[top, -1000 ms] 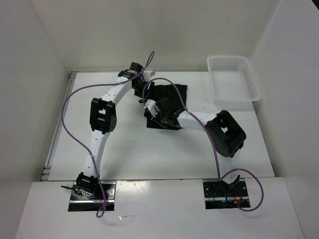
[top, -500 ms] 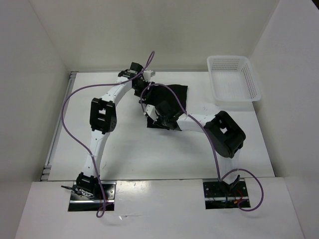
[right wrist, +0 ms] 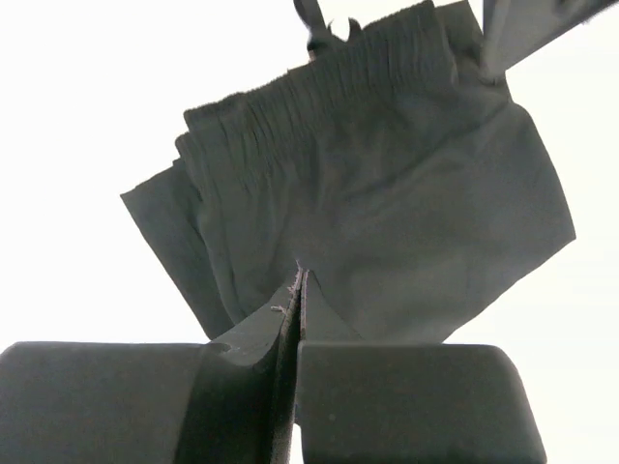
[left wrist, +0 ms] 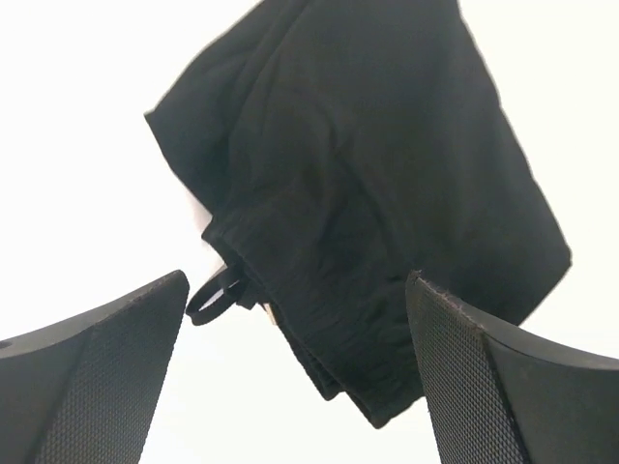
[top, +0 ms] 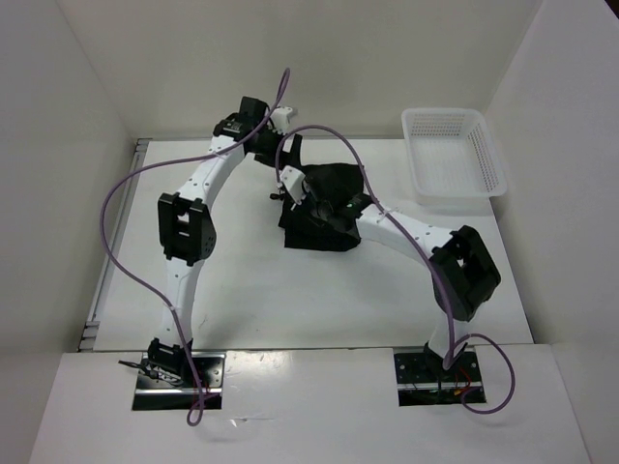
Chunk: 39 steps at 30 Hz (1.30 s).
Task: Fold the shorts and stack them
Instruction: Fold the shorts
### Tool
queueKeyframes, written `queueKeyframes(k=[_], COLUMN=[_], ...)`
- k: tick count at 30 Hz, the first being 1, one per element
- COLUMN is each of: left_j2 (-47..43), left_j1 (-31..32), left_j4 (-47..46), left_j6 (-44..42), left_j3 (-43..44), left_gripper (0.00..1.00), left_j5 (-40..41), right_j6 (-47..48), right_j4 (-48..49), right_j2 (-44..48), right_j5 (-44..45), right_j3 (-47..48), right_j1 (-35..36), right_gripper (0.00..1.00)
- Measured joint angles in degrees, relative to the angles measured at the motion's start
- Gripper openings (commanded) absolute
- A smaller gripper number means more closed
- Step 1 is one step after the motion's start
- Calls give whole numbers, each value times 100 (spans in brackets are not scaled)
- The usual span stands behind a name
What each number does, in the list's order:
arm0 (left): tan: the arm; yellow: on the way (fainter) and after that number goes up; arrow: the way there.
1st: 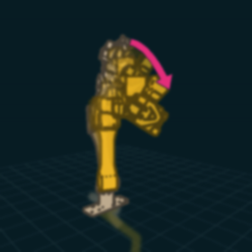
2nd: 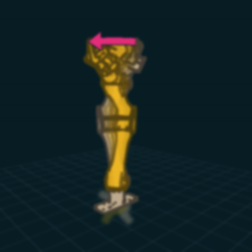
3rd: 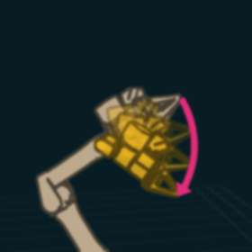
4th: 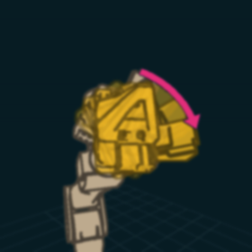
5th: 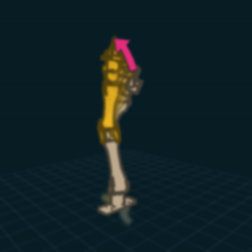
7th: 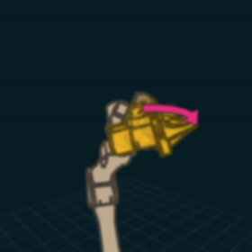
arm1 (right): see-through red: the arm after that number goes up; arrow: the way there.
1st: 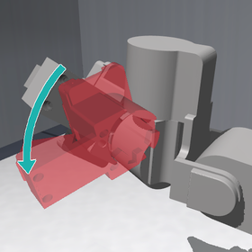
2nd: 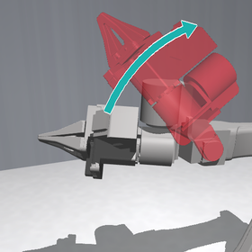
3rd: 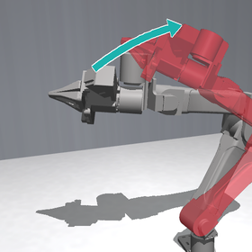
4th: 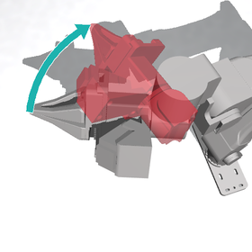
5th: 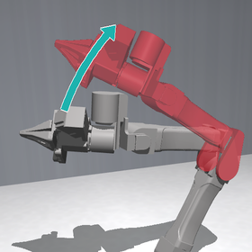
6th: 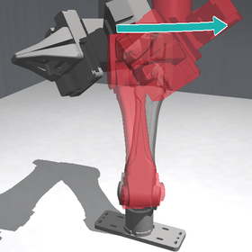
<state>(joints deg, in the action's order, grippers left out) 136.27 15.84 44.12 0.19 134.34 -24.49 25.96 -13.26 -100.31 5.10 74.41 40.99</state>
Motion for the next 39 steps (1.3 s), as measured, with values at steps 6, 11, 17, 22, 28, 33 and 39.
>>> queueKeyframes(k=[6, 11, 17, 22, 28, 33, 39], left_j2=[-168, -168, -168, -168, -227, -782, -2002], left_j1=[0, -42, -254, -474, -619, -837, -1941], left_j4=[-116, -103, -125, -122, -129, -188, -514], left_j6=[4, 4, 4, 4, 4, 2, 2], left_j3=[-17, -151, -448, -535, -549, -1054, -2166], left_gripper=[100, 100, 100, 100, 100, 100, 100], left_j5=[-31, 66, 87, 94, 192, 498, 898], right_j6=[-232, -389, -452, -470, -391, 153, 415], right_j4=[28, 35, -4, -7, 48, 466, 704], right_j2=[-398, -1180, -1353, -1353, -1325, -640, 1604], right_j5=[-339, -614, -811, -883, 92, 1447, 1464], right_j3=[407, 885, 883, 809, 1110, 1526, 1075], right_j1=[0, 0, 15, 129, 201, 0, -1845], right_gripper=[0, 0, 0, 0, 28, 57, 61])
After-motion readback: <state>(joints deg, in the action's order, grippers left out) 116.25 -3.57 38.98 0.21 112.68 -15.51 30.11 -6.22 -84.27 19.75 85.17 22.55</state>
